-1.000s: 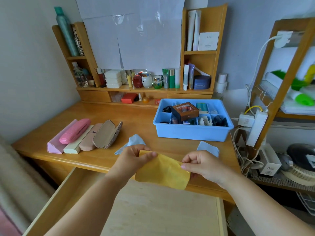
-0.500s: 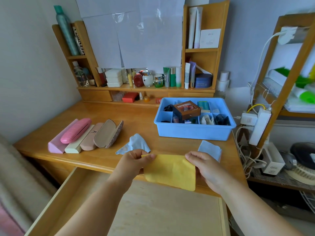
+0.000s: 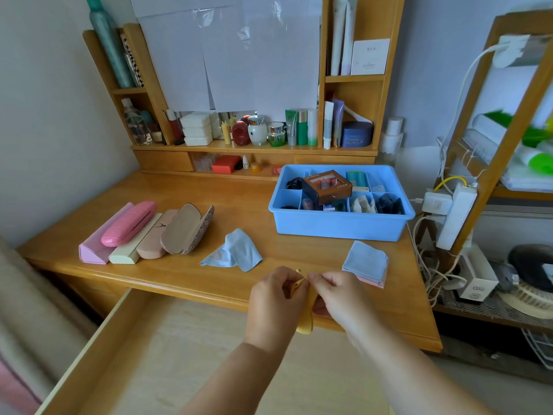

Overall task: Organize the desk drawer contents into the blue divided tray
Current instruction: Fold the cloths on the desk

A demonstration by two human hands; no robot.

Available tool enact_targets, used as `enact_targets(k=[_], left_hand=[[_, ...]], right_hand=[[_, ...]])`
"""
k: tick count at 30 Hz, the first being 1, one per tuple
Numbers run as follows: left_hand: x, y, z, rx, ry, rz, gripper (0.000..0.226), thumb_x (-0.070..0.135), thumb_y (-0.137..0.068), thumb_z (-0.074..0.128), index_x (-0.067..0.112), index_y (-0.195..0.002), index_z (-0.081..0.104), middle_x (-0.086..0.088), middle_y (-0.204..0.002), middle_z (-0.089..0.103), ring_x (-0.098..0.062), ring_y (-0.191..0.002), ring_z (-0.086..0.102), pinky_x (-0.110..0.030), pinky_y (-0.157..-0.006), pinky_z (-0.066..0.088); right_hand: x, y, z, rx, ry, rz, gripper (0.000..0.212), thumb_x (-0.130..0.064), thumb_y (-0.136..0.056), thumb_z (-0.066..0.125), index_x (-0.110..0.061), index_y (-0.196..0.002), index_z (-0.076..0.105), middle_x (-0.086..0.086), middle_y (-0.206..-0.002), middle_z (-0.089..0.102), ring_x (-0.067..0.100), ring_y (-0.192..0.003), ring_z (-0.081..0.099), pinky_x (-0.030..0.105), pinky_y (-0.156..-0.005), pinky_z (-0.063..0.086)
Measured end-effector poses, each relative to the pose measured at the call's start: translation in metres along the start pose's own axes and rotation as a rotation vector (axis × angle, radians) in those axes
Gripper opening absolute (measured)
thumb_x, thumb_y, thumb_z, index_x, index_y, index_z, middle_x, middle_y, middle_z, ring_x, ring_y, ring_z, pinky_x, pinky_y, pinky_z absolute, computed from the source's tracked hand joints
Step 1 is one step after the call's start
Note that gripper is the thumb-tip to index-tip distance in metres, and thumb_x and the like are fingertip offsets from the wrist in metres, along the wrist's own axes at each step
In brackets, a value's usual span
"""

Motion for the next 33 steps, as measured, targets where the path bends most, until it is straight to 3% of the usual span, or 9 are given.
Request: enact_targets(k=[3, 9, 12, 16, 19, 22, 25, 28, 33], left_hand=[[0.004, 0.005, 0.000, -0.040, 0.005, 0.048, 0.008, 0.017, -0.076, 0.074, 0.021, -0.080, 0.068, 0.010, -0.062, 0.061, -0.002, -0.066, 0.057, -0.007, -0.054, 0.038], [0.006, 0.012, -0.005, -0.197, 0.105, 0.146, 0.038, -0.003, -0.075, 0.053, 0.016, -0.104, 0.069, 0.006, -0.091, 0.067, -0.002, -0.081, 0.063, -0.014, -0.071, 0.050], [0.002, 0.009, -0.008, -0.291, 0.143, 0.037, 0.049, -0.011, -0.077, 0.048, 0.015, -0.113, 0.067, 0.010, -0.094, 0.069, 0.002, -0.086, 0.064, -0.017, -0.080, 0.051], [0.008, 0.000, -0.020, -0.190, 0.086, 0.122, 0.048, -0.007, -0.079, 0.058, 0.025, -0.114, 0.063, 0.013, -0.106, 0.059, 0.002, -0.093, 0.056, -0.014, -0.082, 0.046], [0.015, -0.007, -0.020, -0.383, 0.074, 0.195, 0.054, -0.005, -0.081, 0.061, 0.020, -0.128, 0.052, 0.012, -0.123, 0.048, 0.004, -0.117, 0.043, -0.006, -0.097, 0.032], [0.015, -0.011, -0.017, -0.564, 0.020, 0.130, 0.033, 0.014, -0.085, 0.066, 0.029, -0.114, 0.061, 0.012, -0.105, 0.061, 0.005, -0.099, 0.053, -0.009, -0.086, 0.042], [0.013, -0.015, -0.019, -0.528, 0.037, 0.064, 0.009, 0.020, -0.083, 0.070, 0.029, -0.081, 0.067, 0.017, -0.070, 0.062, 0.005, -0.064, 0.052, -0.008, -0.061, 0.041], [0.006, -0.016, -0.018, -0.463, 0.075, -0.010, 0.014, 0.017, -0.081, 0.072, 0.025, -0.071, 0.066, 0.017, -0.047, 0.050, -0.001, -0.046, 0.040, -0.011, -0.047, 0.032], [0.007, -0.012, 0.001, -0.514, 0.452, -0.279, 0.006, 0.007, -0.091, 0.058, 0.008, -0.085, 0.057, -0.005, -0.065, 0.064, -0.017, -0.059, 0.066, -0.025, -0.058, 0.055]], right_hand=[[0.001, 0.001, -0.002, 0.012, -0.036, 0.007, 0.040, -0.033, -0.094, 0.053, -0.004, -0.070, 0.066, 0.013, -0.063, 0.066, 0.033, -0.073, 0.068, 0.050, -0.073, 0.057], [-0.001, 0.001, -0.007, -0.182, -0.137, 0.016, 0.031, -0.042, -0.082, 0.068, -0.011, -0.082, 0.072, 0.014, -0.084, 0.072, 0.026, -0.083, 0.070, 0.040, -0.083, 0.057], [-0.003, 0.005, -0.011, -0.214, 0.010, -0.058, 0.007, -0.027, -0.080, 0.072, -0.020, -0.082, 0.071, 0.002, -0.076, 0.074, 0.014, -0.074, 0.069, 0.028, -0.071, 0.052], [-0.008, 0.006, -0.021, -0.206, 0.153, -0.123, 0.012, -0.027, -0.090, 0.062, -0.021, -0.084, 0.070, 0.000, -0.076, 0.073, 0.012, -0.071, 0.067, 0.023, -0.066, 0.050], [-0.016, 0.009, -0.026, -0.283, 0.263, -0.202, 0.014, -0.030, -0.090, 0.061, -0.030, -0.077, 0.068, -0.017, -0.058, 0.063, -0.004, -0.057, 0.055, 0.007, -0.052, 0.039], [-0.019, 0.010, -0.033, -0.339, 0.247, -0.238, 0.015, -0.027, -0.090, 0.061, -0.028, -0.079, 0.071, -0.015, -0.059, 0.060, -0.005, -0.059, 0.051, 0.010, -0.055, 0.037], [-0.014, 0.008, -0.042, -0.310, 0.268, -0.229, 0.016, -0.027, -0.090, 0.061, -0.025, -0.078, 0.071, -0.010, -0.061, 0.058, -0.002, -0.061, 0.050, 0.017, -0.060, 0.039], [-0.005, 0.006, -0.052, -0.222, 0.243, -0.159, 0.013, -0.029, -0.090, 0.061, -0.030, -0.081, 0.071, -0.010, -0.054, 0.057, -0.003, -0.053, 0.052, 0.011, -0.055, 0.041], [0.011, 0.007, -0.056, -0.175, -0.155, 0.021, 0.009, -0.015, -0.090, 0.062, -0.018, -0.093, 0.070, -0.001, -0.081, 0.069, 0.012, -0.066, 0.070, 0.024, -0.062, 0.055]])
Point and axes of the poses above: each hand's wrist, its own y-axis away from the middle knuckle, its own z-axis out of the palm, x = y × z, the point moved 4 cm from there along -y, towards the middle knuckle
